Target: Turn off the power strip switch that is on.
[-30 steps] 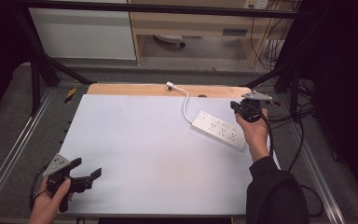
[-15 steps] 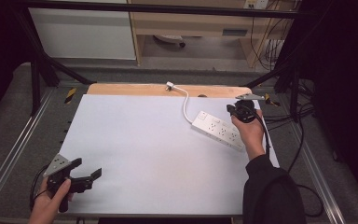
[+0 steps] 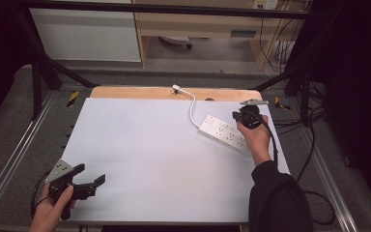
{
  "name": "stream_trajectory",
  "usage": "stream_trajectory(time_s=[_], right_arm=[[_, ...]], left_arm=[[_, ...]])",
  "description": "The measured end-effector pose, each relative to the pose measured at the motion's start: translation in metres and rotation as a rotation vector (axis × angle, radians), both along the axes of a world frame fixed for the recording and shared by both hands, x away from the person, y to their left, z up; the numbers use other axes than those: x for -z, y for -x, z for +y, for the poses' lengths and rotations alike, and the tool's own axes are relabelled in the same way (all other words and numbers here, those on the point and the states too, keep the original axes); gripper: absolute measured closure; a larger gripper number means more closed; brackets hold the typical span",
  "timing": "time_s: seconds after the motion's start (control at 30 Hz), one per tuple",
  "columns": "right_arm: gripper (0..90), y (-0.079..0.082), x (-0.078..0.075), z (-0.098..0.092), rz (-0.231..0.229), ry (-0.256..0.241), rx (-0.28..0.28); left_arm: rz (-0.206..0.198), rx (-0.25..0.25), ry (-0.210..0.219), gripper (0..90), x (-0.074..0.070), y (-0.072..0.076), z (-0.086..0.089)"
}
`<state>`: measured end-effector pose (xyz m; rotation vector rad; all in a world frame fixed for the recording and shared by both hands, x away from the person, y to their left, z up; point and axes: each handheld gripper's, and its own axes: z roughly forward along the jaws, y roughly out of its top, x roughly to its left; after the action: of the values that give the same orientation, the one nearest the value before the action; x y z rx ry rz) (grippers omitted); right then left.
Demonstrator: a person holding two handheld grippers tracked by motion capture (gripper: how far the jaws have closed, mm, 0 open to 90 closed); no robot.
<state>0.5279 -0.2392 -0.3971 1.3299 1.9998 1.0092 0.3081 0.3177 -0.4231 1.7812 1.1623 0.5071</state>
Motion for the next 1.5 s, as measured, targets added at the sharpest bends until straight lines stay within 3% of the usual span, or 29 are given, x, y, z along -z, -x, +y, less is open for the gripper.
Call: stream_trajectory(time_s=[0.57,1.5], right_arm=[[90.0,-0.002,0.015,0.01,0.044,0.007,-0.017],[90.0,-0.002,0.029,0.021,0.067,0.025,-0.039]], left_arm=[[-0.001,0.001,-0.008,6.7,0.0,0.0,0.0],[-0.002,0.001,-0.012,6.7,0.0,0.0,0.0]])
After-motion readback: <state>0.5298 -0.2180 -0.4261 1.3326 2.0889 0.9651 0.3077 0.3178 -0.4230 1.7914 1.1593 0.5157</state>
